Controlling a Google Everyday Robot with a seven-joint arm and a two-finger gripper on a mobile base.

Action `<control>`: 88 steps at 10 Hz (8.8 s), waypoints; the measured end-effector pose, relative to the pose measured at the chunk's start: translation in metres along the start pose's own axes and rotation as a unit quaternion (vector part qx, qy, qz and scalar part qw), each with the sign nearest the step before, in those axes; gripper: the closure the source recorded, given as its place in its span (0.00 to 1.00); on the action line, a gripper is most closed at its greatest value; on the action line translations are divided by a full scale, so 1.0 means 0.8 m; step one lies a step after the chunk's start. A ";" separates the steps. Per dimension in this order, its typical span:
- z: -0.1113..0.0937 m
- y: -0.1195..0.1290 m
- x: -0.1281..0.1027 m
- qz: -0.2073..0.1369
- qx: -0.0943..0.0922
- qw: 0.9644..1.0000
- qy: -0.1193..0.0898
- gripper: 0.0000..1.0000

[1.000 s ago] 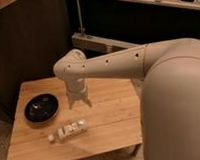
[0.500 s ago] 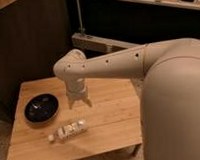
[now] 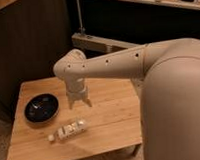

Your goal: Place the bottle in the ceramic bowl

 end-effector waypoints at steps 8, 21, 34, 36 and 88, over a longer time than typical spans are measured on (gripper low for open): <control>-0.030 -0.003 0.015 -0.197 0.000 0.971 -0.138 0.35; -0.117 -0.039 0.018 -0.610 -0.051 0.706 -0.357 0.35; -0.115 -0.075 -0.038 -0.794 -0.211 0.482 -0.306 0.35; -0.076 -0.063 -0.032 -0.804 -0.232 0.501 -0.222 0.35; 0.116 0.167 -0.199 -0.826 -0.206 0.504 -0.146 1.00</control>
